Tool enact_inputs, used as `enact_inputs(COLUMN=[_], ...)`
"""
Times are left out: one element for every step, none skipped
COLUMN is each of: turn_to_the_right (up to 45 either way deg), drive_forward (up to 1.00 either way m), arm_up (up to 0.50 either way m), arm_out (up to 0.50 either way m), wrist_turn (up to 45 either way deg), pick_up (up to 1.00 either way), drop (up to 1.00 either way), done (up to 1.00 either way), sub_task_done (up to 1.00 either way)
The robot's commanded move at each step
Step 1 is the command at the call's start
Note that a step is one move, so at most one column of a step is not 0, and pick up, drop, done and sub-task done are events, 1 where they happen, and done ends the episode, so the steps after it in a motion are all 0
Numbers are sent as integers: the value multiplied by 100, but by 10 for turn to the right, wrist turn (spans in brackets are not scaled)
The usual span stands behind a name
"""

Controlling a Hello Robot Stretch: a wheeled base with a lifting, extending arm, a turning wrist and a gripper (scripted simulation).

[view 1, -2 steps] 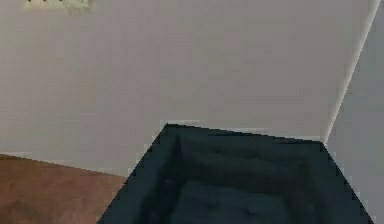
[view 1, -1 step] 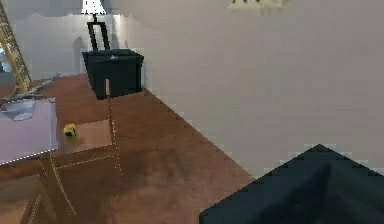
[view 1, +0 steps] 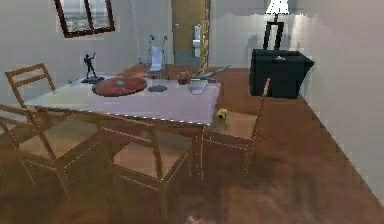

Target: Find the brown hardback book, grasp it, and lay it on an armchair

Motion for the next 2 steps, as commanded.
enact_inputs(turn_to_the_right=[-450, -150], drive_forward=[0, 0], arm_up=[0, 0], arm_out=[0, 0], wrist_turn=[0, 0], pick_up=[0, 0], drop=[0, 0], done=[0, 0], sub_task_done=[0, 0])
